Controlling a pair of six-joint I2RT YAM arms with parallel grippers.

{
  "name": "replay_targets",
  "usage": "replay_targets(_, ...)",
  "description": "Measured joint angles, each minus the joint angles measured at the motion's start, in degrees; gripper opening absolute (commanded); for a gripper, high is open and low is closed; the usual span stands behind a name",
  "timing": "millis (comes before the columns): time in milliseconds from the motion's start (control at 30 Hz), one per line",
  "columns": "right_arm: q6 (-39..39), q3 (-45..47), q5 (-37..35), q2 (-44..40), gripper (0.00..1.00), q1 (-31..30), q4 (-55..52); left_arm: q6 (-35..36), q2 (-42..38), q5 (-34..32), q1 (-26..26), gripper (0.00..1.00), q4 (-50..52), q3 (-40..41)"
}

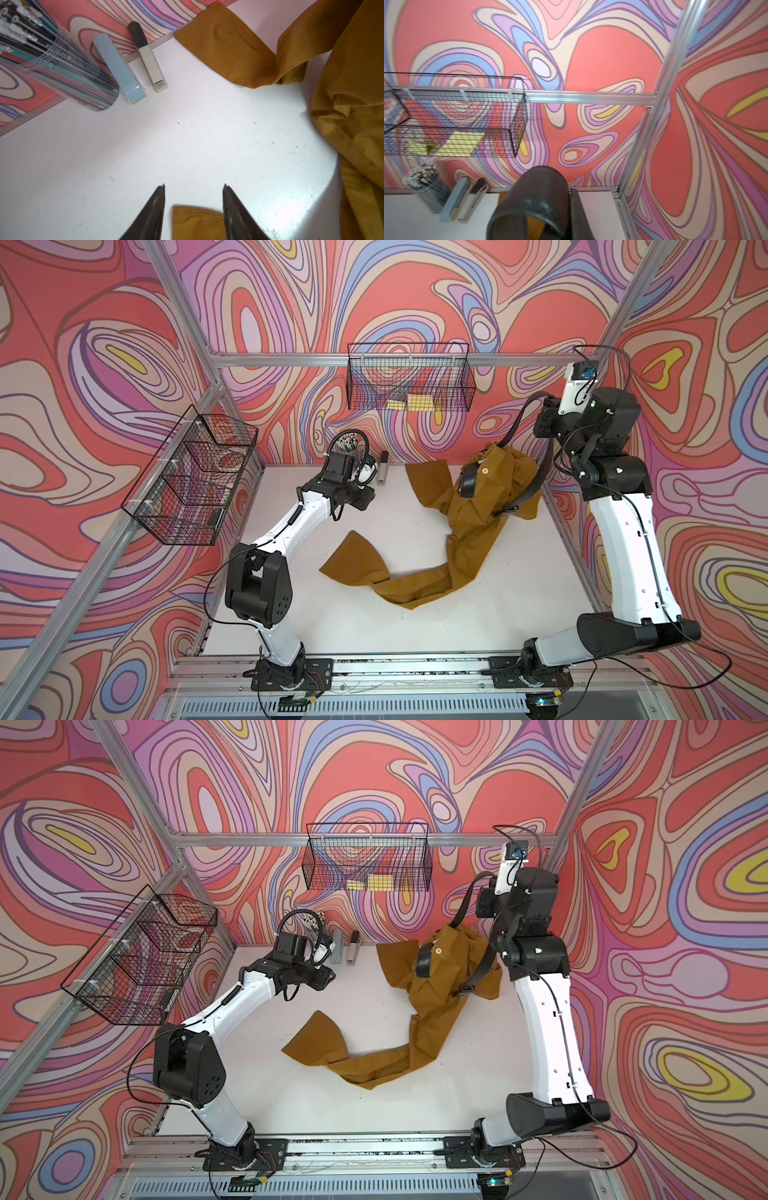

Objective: Remove the belt from the trousers

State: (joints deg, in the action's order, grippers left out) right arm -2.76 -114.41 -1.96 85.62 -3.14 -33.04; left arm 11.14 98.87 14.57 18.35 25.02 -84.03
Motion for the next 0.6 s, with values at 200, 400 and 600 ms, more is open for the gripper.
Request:
replay_targets(200, 2.64, -0.79, 14.47, 4.02, 0.0, -0.39, -0.17, -1.81, -6.54, 10.97, 0.81, 0.87, -11.76, 9.42)
replay_targets(400, 3.74, -0.83, 19.04, 6.51, 0.0, -4.39, -1.75, -6.51, -7.28, 16.15, 8.22, 0.95, -24.87, 7.43)
replay_targets(600, 3.28, -2.27, 18.34, 8.09, 0.0, -10.82, -2.19, -14.03, -5.84, 13.97, 16.61, 0.95, -32.33, 0.85)
